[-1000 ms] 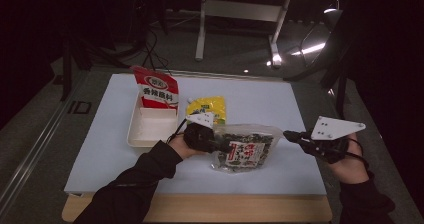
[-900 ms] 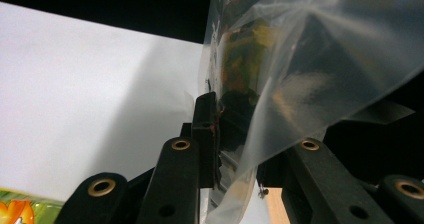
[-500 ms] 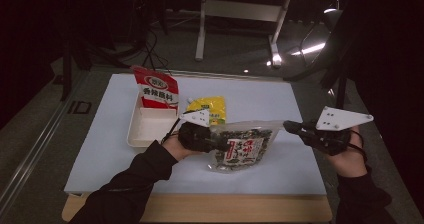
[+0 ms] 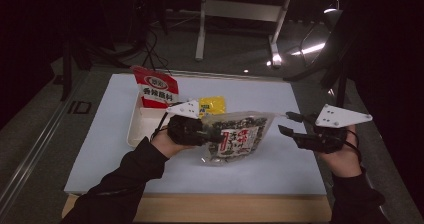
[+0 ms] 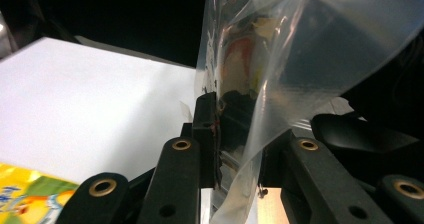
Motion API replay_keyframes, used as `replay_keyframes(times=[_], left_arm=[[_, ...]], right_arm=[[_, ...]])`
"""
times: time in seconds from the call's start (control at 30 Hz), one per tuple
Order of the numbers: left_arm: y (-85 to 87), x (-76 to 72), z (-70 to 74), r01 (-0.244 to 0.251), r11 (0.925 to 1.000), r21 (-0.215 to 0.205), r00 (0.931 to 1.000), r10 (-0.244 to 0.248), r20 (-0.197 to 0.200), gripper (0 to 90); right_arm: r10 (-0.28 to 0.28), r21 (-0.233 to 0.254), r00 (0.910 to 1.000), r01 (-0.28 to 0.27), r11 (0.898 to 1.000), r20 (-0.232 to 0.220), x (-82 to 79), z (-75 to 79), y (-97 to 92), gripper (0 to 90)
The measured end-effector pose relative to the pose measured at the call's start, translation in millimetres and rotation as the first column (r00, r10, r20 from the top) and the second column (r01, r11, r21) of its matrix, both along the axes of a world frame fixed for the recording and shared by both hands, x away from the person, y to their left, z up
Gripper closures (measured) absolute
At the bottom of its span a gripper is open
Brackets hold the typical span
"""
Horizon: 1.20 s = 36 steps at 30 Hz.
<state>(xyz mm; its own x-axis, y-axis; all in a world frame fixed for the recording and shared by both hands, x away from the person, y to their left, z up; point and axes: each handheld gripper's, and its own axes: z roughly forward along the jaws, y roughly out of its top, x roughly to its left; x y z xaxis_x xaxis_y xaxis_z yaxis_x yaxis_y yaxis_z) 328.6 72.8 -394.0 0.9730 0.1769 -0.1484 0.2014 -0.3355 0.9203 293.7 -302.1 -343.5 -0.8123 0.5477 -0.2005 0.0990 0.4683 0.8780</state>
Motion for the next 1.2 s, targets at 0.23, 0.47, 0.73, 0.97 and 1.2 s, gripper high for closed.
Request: replay_keyframes(times=[0.23, 0.47, 0.73, 0.97, 1.2], left_arm=[[26.2, -1.3, 17.0, -0.059, 0.998, -0.023, 0.9979, 0.06, 0.025, 76.7], [64.8, -6.6, 37.4, -0.149, 0.988, -0.04, 0.986, 0.151, 0.07, 76.7], [100.5, -6.2, 41.7, -0.23, 0.9723, -0.039, 0.9704, 0.233, 0.065, 76.7], [133.0, -6.2, 42.4, -0.303, 0.952, -0.042, 0.9498, 0.306, 0.067, 76.7], [163.0, -7.8, 39.3, -0.371, 0.9278, -0.038, 0.9248, 0.373, 0.075, 76.7]], right_arm=[[-0.007, 0.075, 0.9998, 0.009, 0.997, -0.019, 2.5, -13.2, 0.0, 31.7], [-0.018, 0.135, 0.9967, 0.029, 0.99, -0.079, 9.6, -32.4, 1.8, 18.2], [0.003, 0.15, 0.9947, 0.013, 0.989, -0.103, 11.4, -45.0, 10.1, 13.6], [0.015, 0.171, 0.9953, 0.002, 0.985, -0.096, 11.1, -51.6, 14.8, 14.0], [0.006, 0.19, 0.997, 0.009, 0.982, -0.077, 12.0, -55.1, 15.3, 14.0]])
